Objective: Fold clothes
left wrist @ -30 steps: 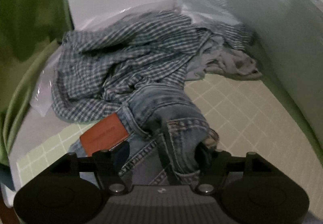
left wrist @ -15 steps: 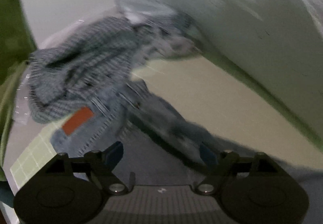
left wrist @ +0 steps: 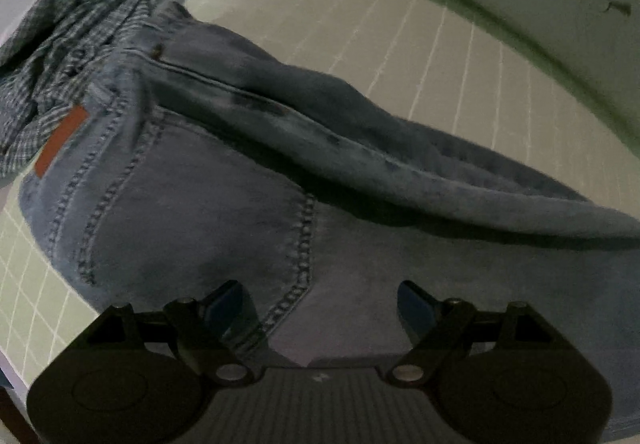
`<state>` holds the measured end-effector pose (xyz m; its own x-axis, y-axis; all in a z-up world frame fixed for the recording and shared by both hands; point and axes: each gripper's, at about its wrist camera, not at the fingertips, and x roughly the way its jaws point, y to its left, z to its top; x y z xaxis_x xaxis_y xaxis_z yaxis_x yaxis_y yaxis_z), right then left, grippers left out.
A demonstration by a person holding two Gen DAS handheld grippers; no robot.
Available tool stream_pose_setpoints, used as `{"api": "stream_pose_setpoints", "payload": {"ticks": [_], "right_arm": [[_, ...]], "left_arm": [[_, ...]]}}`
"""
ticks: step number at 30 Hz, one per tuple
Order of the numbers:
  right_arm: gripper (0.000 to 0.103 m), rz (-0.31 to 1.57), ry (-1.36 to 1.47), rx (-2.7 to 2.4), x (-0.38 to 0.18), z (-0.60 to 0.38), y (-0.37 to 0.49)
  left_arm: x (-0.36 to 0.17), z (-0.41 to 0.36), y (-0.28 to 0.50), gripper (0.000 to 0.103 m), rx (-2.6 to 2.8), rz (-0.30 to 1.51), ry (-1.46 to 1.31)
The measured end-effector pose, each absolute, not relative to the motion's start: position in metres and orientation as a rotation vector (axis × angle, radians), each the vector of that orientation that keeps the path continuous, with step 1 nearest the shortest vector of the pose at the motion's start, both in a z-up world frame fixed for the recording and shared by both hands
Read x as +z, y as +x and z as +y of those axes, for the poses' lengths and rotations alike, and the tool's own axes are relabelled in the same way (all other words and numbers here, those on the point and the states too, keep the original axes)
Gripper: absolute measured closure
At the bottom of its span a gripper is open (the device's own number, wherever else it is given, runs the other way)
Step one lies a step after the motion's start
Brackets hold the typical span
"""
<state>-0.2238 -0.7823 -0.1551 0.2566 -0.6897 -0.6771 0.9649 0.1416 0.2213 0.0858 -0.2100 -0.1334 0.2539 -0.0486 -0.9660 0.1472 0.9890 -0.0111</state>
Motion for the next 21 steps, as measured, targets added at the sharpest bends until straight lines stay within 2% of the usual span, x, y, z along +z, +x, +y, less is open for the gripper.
{"api": "stream_pose_setpoints", "payload": {"ticks": [6,7,8,10,11,14,19,21], "right_arm": [[0.044,0.452,0.816,-1.289,-0.177,-0.811,-0.201],[0.046,0.454,0.809,-1.297,-0.178,-0.813,-0.198],[0.050,0.462,0.796,-1.294,-0.177,-0.814,-0.196],[0.088,0.495,0.776,-1.277,-0.175,-0.820,-0.191],[0.097,0.521,0.754,-1.284,-0.172,-0.823,-0.189],[0.100,0.489,0.724,-1.292,-0.147,-0.823,-0.198],[0.100,0.294,0.728,-1.335,-0.078,-0.806,-0.249],[0.100,0.370,0.701,-1.356,-0.086,-0.803,-0.259]], "left_arm": [[-0.148,-0.220,0.091,0.010,-0.123,1.346,0.150],[-0.150,-0.221,0.090,0.009,-0.125,1.346,0.156],[-0.151,-0.222,0.090,0.007,-0.128,1.344,0.162],[-0.152,-0.224,0.089,0.004,-0.135,1.343,0.169],[-0.153,-0.224,0.089,0.002,-0.139,1.346,0.168],[-0.155,-0.223,0.091,0.000,-0.146,1.357,0.159],[-0.153,-0.222,0.092,0.000,-0.160,1.360,0.166],[-0.152,-0.222,0.092,0.000,-0.162,1.360,0.168]]}}
